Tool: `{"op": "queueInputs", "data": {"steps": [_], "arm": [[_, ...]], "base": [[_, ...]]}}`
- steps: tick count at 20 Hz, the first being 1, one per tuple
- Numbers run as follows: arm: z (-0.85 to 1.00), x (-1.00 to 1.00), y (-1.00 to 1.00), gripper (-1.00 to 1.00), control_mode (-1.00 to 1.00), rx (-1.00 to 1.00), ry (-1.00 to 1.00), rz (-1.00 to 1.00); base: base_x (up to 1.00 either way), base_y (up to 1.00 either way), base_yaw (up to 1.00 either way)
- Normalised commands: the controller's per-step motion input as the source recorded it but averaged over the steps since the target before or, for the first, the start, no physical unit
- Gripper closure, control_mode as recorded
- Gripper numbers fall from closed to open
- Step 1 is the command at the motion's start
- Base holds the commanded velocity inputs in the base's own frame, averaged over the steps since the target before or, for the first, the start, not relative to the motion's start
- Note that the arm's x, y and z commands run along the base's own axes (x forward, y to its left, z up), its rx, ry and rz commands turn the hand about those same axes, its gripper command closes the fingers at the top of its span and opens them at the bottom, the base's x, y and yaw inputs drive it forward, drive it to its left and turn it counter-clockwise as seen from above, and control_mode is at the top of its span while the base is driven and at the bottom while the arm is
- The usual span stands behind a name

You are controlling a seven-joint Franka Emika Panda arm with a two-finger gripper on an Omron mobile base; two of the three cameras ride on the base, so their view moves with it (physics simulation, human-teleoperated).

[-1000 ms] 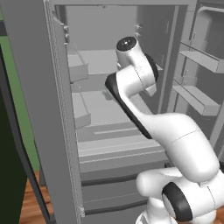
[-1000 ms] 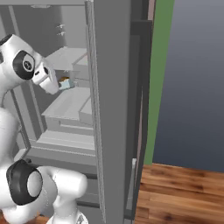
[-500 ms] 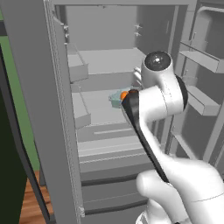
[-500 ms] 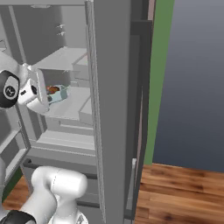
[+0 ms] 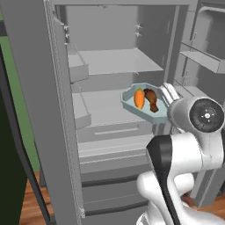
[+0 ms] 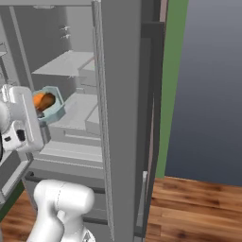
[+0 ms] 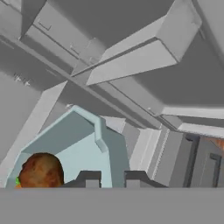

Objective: Place the tupperware containing the chicken drumstick and carrot meal in the microwave. Close the microwave door and press the start button to reheat the meal.

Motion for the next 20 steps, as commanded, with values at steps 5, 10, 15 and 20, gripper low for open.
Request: {"op": "queueInputs", "data": {"steps": [5,10,15,20], "arm": [[0.19,-0.79,-0.26,1.0,-1.0,0.2,-0.14,-0.05],[0.2,-0.66,-0.24,1.0,-1.0,0.22,-0.03,-0.04],[0.09,-0.26,-0.18,1.0,-1.0,0.21,0.0,-0.03],[0.02,0.0,-0.01,1.0,-1.0,0.05,0.02,-0.02]], "base": [[0.0,0.0,0.0],[0.0,0.0,0.0],[0.0,0.0,0.0],[0.0,0.0,0.0]]}}
